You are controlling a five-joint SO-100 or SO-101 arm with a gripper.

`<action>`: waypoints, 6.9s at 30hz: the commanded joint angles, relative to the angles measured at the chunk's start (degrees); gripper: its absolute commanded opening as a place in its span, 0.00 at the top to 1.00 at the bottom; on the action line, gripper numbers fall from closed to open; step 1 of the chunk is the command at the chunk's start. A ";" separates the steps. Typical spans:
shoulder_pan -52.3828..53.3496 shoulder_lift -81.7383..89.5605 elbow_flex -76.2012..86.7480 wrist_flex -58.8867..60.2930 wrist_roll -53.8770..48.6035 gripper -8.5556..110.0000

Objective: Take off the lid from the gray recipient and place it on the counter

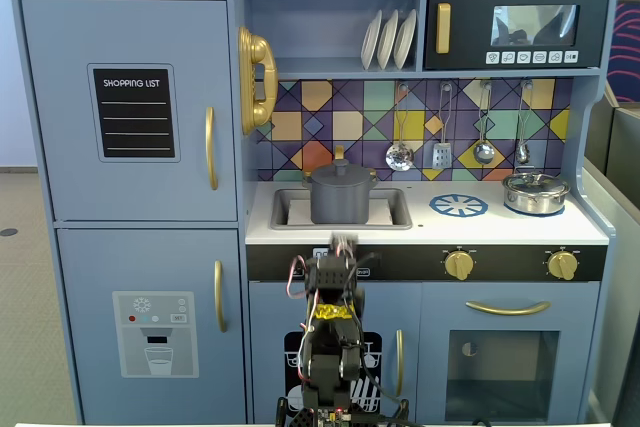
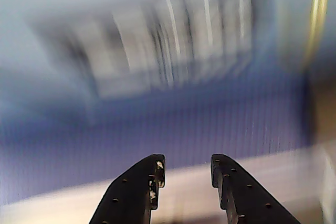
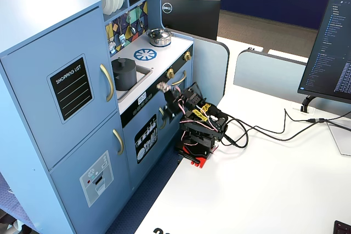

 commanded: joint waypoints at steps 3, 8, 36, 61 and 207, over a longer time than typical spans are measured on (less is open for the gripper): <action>3.08 -10.02 -21.88 -18.54 -1.41 0.90; 3.87 -10.28 -23.47 -36.56 -2.81 0.83; 2.02 -30.50 -26.19 -62.93 -4.92 0.75; -0.26 -53.26 -39.46 -71.10 -6.77 0.78; 1.85 7.21 22.94 14.41 0.26 0.86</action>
